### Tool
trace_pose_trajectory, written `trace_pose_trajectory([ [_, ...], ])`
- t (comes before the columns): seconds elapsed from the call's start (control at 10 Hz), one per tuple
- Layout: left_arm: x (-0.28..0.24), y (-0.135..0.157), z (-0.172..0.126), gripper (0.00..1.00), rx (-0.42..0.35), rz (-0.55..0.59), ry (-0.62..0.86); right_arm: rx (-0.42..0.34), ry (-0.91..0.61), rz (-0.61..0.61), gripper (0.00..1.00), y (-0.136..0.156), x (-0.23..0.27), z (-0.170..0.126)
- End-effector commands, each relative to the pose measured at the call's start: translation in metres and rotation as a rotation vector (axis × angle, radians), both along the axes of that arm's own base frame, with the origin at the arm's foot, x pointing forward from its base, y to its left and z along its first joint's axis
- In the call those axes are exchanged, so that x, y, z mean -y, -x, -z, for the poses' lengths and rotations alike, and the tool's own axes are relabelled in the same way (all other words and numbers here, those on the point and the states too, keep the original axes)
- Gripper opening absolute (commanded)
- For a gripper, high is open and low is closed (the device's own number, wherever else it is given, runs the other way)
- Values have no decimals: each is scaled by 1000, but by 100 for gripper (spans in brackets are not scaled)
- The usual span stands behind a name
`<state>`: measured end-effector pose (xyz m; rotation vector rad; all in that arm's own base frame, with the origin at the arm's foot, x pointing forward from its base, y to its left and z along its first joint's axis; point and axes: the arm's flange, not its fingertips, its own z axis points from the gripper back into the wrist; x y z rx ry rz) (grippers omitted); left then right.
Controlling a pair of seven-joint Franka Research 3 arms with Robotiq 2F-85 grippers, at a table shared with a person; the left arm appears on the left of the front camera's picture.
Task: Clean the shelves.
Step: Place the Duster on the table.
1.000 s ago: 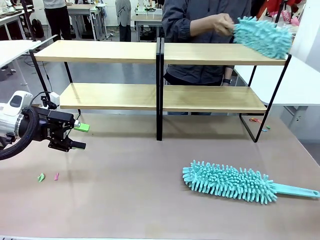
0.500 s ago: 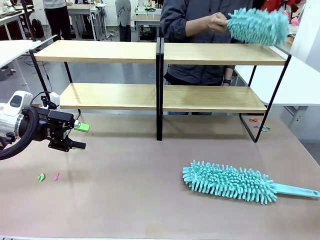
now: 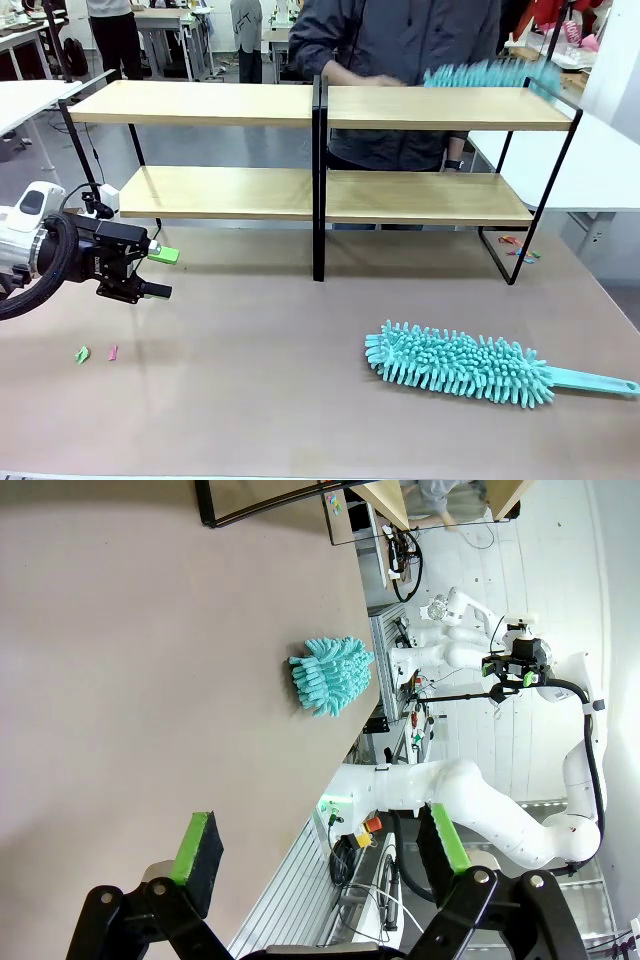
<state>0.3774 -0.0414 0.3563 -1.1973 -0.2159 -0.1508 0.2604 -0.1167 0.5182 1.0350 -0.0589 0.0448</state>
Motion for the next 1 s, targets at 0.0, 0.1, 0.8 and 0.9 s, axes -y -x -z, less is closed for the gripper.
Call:
trace_pose_trajectory([
  [0.0,2,-1,-1,100,1,-15,12,1,19,1,100,1,2,1],
  [0.1,2,-1,-1,100,1,-15,12,1,19,1,100,1,2,1],
  [0.8,2,-1,-1,100,1,-15,12,1,19,1,100,1,2,1],
  [0.9,2,-1,-1,100,1,-15,12,1,19,1,100,1,2,1],
])
